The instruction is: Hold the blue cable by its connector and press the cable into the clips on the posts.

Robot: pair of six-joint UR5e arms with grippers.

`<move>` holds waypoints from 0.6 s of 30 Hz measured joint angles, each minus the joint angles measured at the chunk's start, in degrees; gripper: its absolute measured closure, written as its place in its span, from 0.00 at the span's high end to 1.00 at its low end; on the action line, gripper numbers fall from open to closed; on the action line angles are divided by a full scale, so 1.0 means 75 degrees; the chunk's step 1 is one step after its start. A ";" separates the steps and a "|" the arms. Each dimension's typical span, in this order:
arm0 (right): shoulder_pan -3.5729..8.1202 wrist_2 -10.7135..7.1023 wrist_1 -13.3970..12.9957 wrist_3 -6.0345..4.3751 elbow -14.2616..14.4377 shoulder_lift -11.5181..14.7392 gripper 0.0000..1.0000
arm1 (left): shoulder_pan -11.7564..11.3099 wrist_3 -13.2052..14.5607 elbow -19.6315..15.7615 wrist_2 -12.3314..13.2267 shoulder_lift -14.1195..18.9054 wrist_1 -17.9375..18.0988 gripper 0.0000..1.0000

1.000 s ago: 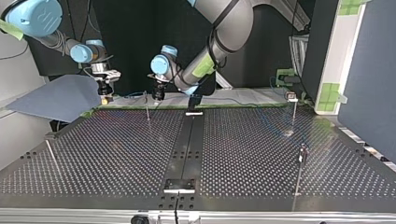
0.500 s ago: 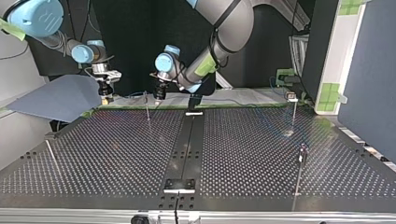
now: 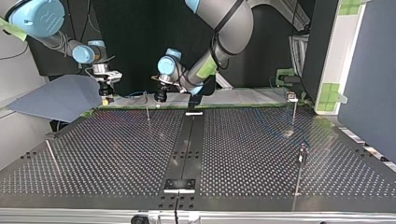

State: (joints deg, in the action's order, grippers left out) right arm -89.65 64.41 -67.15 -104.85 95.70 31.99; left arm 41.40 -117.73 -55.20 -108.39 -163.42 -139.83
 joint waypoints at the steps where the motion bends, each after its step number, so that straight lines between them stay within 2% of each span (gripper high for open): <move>1: -0.0002 0.0021 0.0000 -0.0005 -0.0005 -0.0001 0.00 | -0.0012 -0.0001 -0.0002 0.0005 -0.0001 -0.0009 0.00; 9: -0.0046 0.0286 0.0041 -0.0021 -0.0075 -0.0015 0.00 | -0.0076 -0.0004 -0.0074 0.0122 -0.0003 -0.0036 0.00; 18: -0.0109 0.0417 0.0046 -0.0079 -0.0271 -0.0048 0.00 | -0.0081 0.0012 -0.0073 0.0270 -0.0007 -0.0056 0.00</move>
State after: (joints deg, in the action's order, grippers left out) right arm -90.47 67.54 -66.81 -105.45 93.67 31.63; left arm 40.79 -117.64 -55.75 -106.36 -163.47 -140.25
